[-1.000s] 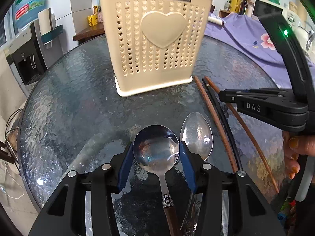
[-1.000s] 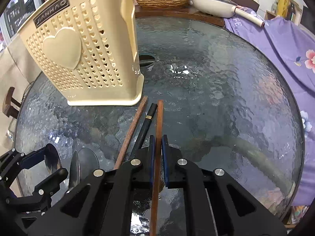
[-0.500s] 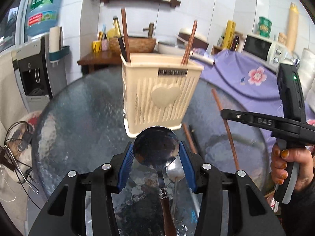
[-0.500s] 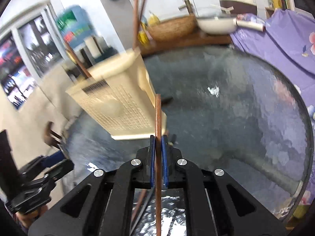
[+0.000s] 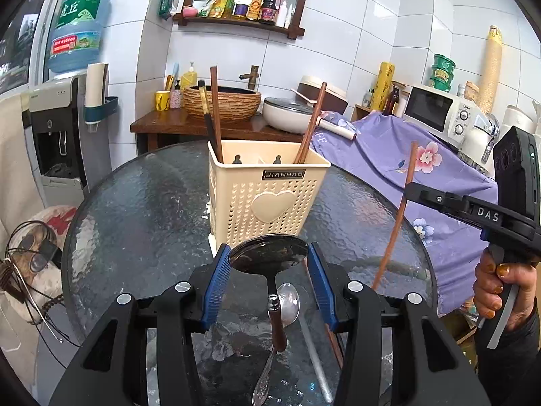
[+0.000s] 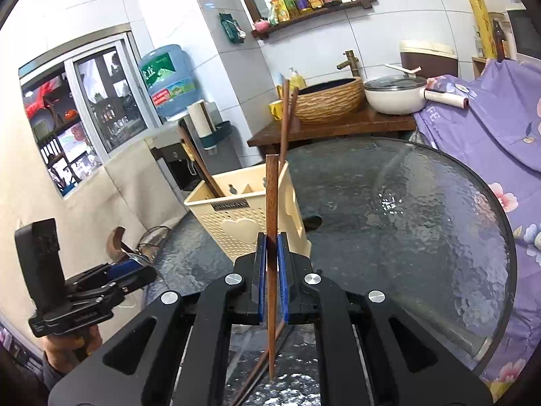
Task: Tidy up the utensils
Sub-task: 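Carry the spoon and chopstick up and lower them toward the utensil holder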
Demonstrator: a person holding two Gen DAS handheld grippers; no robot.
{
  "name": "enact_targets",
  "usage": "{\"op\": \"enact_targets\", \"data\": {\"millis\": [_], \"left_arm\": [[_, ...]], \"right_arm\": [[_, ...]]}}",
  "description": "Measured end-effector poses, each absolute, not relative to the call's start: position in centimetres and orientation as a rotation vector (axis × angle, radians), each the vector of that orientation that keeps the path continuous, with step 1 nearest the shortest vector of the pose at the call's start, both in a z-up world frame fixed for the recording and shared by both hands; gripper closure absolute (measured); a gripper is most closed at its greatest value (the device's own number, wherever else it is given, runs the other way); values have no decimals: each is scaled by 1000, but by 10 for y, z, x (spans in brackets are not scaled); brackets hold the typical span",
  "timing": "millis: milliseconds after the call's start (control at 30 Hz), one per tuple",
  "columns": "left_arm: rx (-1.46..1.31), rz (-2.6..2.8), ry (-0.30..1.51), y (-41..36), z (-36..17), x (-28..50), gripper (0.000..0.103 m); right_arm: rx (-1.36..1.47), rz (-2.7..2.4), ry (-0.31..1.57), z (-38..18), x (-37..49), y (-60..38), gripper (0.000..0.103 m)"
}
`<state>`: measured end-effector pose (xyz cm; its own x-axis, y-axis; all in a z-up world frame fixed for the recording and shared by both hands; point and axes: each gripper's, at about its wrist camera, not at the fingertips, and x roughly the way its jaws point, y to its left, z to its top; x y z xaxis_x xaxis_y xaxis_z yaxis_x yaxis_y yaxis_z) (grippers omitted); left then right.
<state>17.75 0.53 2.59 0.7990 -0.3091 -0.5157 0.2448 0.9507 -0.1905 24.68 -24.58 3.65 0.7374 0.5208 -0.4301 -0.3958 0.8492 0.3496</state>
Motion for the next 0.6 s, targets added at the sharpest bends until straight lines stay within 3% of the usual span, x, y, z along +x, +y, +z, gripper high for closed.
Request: {"op": "enact_targets", "data": {"millis": [267, 600], "left_arm": [[-100, -312, 523, 7, 51, 178, 58], [-86, -296, 396, 13, 109, 197, 58]], "right_arm": [[219, 545, 492, 66, 243, -235, 96], [147, 555, 342, 141, 256, -214, 96]]}}
